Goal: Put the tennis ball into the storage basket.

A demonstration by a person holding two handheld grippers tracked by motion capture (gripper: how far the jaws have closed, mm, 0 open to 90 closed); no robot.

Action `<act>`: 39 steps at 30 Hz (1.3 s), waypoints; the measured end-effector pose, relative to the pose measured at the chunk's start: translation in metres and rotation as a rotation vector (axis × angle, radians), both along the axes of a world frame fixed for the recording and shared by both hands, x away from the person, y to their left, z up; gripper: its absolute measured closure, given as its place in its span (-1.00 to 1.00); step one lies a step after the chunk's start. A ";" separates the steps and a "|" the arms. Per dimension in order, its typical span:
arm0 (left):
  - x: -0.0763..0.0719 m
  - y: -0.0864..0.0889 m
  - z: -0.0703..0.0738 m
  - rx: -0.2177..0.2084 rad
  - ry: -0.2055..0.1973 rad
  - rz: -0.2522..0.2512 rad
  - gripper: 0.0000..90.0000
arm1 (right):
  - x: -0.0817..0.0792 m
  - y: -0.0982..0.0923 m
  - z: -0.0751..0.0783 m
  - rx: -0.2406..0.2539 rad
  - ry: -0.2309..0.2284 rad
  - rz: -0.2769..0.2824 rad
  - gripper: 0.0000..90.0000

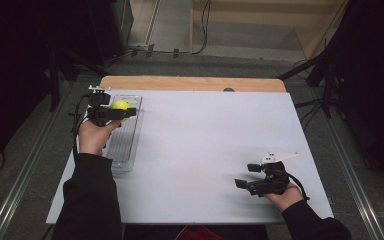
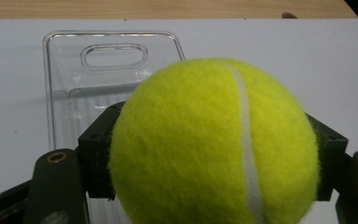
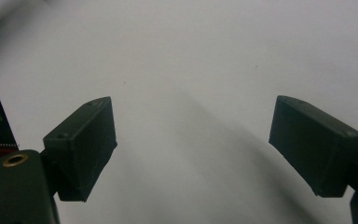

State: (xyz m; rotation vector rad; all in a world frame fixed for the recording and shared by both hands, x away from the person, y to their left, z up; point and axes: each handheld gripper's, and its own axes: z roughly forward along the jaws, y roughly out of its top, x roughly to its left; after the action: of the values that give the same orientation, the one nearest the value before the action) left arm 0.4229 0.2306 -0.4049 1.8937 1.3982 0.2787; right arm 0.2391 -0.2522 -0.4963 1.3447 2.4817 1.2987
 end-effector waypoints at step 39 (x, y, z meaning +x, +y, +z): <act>-0.001 -0.007 0.004 -0.030 -0.002 -0.032 -0.68 | 0.000 0.001 -0.001 0.001 -0.003 0.008 -0.71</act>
State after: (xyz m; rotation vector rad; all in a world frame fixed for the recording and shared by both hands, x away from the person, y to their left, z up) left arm 0.4217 0.2238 -0.4008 1.8886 1.3626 0.2429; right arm 0.2395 -0.2511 -0.4972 1.3337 2.4877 1.3025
